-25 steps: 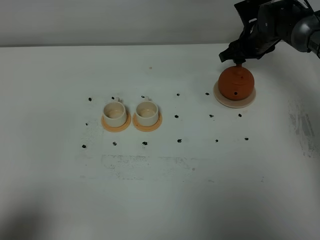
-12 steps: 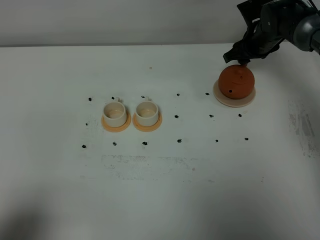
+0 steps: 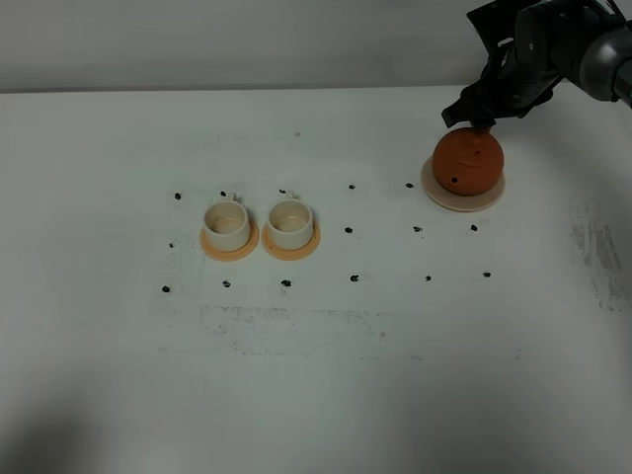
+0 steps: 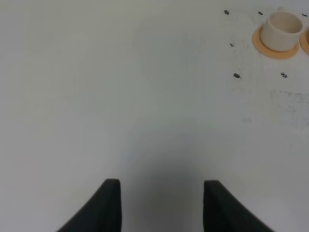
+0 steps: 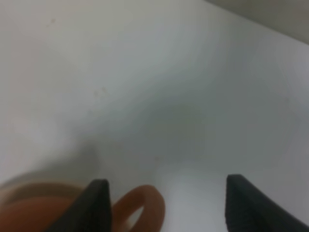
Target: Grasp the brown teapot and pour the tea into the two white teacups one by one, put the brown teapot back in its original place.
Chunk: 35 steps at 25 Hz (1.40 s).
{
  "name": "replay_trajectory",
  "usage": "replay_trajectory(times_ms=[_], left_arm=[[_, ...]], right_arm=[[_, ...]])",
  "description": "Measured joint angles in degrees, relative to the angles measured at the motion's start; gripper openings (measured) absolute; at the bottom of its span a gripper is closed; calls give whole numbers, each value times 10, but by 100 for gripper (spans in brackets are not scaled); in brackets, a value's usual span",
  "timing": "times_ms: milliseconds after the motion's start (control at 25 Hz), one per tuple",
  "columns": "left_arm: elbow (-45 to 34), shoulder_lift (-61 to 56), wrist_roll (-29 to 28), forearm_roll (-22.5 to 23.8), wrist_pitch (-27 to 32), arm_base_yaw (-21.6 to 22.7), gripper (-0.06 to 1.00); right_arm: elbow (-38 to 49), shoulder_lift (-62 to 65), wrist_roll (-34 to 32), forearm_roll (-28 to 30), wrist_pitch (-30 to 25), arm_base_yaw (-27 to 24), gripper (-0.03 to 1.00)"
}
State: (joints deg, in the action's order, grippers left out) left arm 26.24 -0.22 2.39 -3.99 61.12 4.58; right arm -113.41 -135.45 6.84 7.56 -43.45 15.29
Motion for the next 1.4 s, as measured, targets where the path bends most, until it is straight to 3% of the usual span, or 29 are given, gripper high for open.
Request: replay_trajectory(times_ms=[960,1400], left_arm=[[0,0,0,0,0,0,43],[0,0,0,0,0,0,43]], right_arm=[[-1,0,15,2,3,2,53],[-1,0,19,-12,53,2,53]])
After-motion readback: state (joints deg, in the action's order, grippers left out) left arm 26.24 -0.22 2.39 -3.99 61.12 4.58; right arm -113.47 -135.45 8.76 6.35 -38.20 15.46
